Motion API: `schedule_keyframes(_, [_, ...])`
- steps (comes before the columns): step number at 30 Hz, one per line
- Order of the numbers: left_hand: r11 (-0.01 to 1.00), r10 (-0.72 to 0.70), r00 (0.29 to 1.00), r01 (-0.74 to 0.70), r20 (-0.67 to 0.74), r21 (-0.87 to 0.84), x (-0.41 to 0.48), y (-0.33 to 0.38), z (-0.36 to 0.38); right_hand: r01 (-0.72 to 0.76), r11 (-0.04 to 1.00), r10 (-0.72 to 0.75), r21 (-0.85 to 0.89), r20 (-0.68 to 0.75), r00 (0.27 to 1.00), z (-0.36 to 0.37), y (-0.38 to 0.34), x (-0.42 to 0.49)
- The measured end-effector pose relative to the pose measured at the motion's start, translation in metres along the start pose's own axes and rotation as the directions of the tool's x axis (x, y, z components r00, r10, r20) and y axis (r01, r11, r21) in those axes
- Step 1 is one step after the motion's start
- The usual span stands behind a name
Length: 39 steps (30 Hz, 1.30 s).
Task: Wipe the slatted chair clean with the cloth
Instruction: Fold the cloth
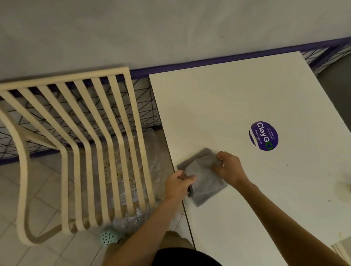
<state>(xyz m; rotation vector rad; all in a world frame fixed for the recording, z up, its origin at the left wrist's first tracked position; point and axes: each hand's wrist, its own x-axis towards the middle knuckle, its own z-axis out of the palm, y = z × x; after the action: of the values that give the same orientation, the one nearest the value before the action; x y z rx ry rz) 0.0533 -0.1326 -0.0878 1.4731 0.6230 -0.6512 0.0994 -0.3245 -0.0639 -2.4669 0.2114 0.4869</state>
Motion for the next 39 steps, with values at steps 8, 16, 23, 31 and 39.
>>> schedule_keyframes(8, [0.990, 0.140, 0.984, -0.137, -0.113, 0.033, 0.020, 0.019, 0.000, -0.152, 0.982, 0.143, 0.110, 0.091, 0.986, -0.004, 0.008, 0.031])
schedule_keyframes(16, [0.995, 0.014, 0.996, -0.005, -0.086, 0.104, 0.029, 0.035, 0.000, -0.160, 0.983, 0.140, 0.092, 0.195, 0.971, 0.012, 0.003, 0.046])
schedule_keyframes(23, [0.976, 0.218, 0.956, -0.216, -0.197, 0.035, 0.036, 0.066, -0.016, -0.184, 0.921, 0.151, 0.344, 0.122, 0.981, 0.002, -0.021, 0.070])
schedule_keyframes(31, [0.303, 0.636, 0.748, -0.467, 0.188, 0.831, 0.047, 0.036, -0.039, 0.257, 0.929, -0.270, -0.266, -0.012, 0.963, 0.031, -0.030, 0.039])
schedule_keyframes(39, [0.031, 0.192, 0.881, -0.445, 0.432, 0.895, 0.051, 0.046, -0.045, 0.336, 0.755, -0.167, -0.564, 0.330, 0.929, 0.047, -0.022, 0.036])
